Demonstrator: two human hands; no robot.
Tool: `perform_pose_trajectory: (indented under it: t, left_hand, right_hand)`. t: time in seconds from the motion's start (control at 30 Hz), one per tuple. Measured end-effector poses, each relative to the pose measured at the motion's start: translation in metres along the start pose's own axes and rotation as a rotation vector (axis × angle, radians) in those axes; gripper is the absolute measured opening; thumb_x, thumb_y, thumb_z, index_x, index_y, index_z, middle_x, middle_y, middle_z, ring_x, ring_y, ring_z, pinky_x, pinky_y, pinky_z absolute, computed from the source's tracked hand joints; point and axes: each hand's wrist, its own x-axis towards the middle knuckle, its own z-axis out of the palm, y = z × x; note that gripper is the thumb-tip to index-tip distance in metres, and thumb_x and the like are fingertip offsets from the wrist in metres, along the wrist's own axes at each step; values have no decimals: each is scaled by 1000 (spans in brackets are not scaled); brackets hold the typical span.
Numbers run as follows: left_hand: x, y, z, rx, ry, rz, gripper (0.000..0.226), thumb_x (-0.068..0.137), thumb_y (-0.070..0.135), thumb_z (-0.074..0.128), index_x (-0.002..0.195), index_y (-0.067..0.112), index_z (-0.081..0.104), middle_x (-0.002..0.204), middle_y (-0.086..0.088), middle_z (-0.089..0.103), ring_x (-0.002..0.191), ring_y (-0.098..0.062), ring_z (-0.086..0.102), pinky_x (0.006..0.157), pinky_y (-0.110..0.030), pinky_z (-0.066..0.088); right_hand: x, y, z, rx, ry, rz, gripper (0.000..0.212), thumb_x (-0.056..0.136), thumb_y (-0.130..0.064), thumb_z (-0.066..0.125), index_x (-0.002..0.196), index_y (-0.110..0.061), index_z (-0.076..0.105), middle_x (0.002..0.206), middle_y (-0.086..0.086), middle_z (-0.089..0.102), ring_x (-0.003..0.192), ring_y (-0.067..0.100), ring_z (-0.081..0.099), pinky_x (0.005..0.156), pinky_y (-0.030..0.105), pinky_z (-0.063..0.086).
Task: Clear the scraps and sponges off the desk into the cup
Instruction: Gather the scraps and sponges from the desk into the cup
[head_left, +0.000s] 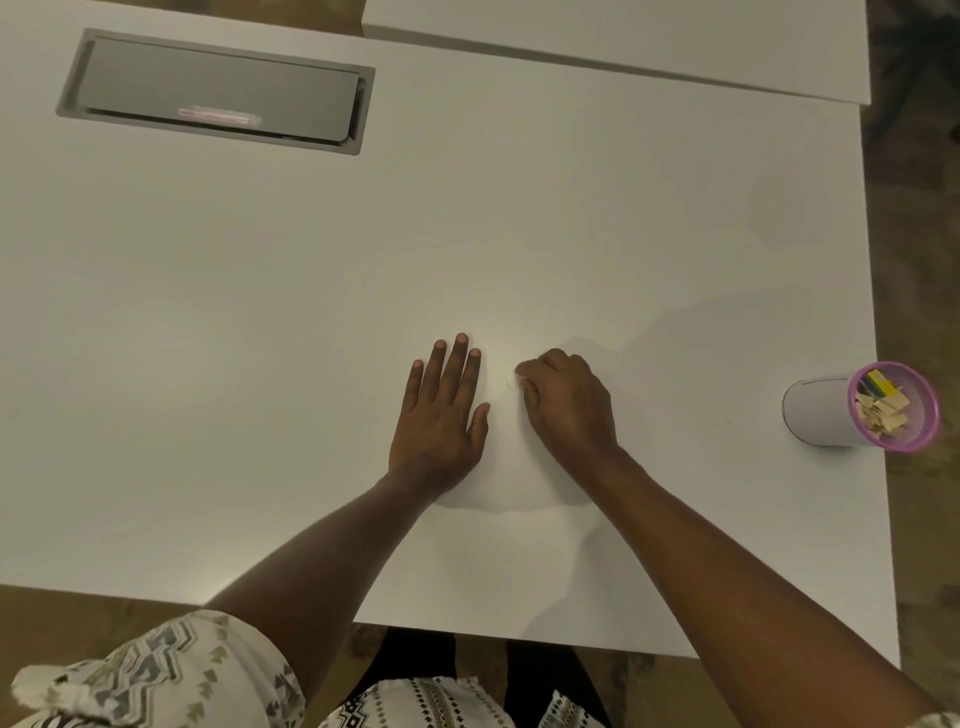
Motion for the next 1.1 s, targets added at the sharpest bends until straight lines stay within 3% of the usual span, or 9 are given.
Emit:
perform_pose_trajectory:
  t: [0.13,0.27,0.57,0.67,0.93,1.1]
  left_hand:
    - [0,0,0,-3,7,1,65,106,38,35,161,13,12,170,-5,4,157,-24,-1,126,-49,12]
    - [0,0,0,-9,4,-2,64,106,38,34,161,13,12,170,-5,4,157,-24,-2,126,-48,11]
    - [0,-1,2,4,-10,-4,64,106,40,31,162,14,10,170,-5,3,157,-24,-3,127,-48,11]
    - [0,-1,2,-3,-11,-2,65,106,40,30,162,14,9,170,-5,2,157,-24,-4,127,-48,9]
    - [0,-2,2,-6,-26,-5,65,106,40,29,162,14,8,170,-5,0,157,-24,-5,127,-48,10]
    - [0,-2,2,-10,-12,1,65,106,40,31,161,14,11,170,-5,3,157,-25,-3,126,-49,11]
  right_hand:
    - [-6,-2,2,38,-13,-28,23,89,-6,61,104,-18,75,92,-2,67,79,23,57,62,33,49]
    - [-8,-7,-4,104,41,130,18,93,-15,59,106,-19,71,101,-2,68,91,21,60,71,32,51]
    - [-5,-22,3,31,-11,207,5,90,-26,65,91,-23,68,91,-4,63,83,20,56,64,29,43]
    - [-2,-26,4,-13,-6,239,10,87,-29,69,89,-19,67,90,-1,63,81,22,57,64,31,45]
    - [8,-51,8,-359,-121,195,19,69,-8,80,69,-9,61,66,11,60,58,27,58,50,30,42]
    - [13,-53,6,-402,-197,180,16,65,-2,76,68,-6,62,67,13,62,60,27,59,51,30,44]
